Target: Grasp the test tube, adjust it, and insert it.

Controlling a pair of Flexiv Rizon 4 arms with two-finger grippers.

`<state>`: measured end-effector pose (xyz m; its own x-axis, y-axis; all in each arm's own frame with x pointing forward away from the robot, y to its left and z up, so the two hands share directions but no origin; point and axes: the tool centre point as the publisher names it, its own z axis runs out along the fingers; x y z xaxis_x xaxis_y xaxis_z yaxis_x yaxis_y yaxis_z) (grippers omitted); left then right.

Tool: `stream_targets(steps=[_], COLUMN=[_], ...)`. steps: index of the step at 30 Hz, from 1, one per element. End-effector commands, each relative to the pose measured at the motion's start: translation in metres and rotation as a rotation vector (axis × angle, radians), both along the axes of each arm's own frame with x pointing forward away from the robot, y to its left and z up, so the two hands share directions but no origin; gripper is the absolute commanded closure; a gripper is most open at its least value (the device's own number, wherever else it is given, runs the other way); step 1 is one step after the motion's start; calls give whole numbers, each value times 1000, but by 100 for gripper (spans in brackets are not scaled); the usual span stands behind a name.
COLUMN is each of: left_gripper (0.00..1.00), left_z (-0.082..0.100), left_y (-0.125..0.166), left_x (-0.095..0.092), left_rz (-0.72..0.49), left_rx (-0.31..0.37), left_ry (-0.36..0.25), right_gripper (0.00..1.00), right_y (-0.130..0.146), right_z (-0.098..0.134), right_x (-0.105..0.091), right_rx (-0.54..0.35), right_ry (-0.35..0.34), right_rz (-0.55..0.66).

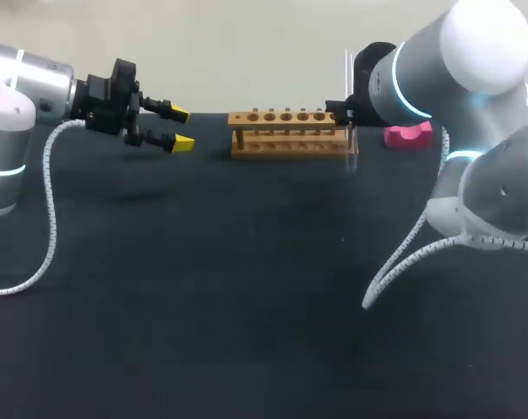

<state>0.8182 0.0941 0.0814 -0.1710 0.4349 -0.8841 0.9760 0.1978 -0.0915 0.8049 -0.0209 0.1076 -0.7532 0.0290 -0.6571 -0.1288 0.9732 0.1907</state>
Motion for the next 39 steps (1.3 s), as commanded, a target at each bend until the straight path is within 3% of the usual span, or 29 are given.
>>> stream_targets(steps=[1, 16, 28, 39], left_gripper=[0, 0, 0, 0], left_z=[0, 0, 0, 0], left_y=[0, 0, 0, 0], left_x=[-1, -1, -1, -1], left_rz=[2, 2, 2, 2], left_rx=[0, 0, 0, 0], left_ry=[-1, -1, -1, -1], right_gripper=[100, 100, 100, 100], right_y=[-4, -15, -16, -20], right_z=[2, 33, 53, 62], right_x=[-4, 8, 23, 38], right_rx=[46, -20, -31, 5], right_ry=[-355, -631, -771, -849], right_rz=[-69, -78, -73, -63])
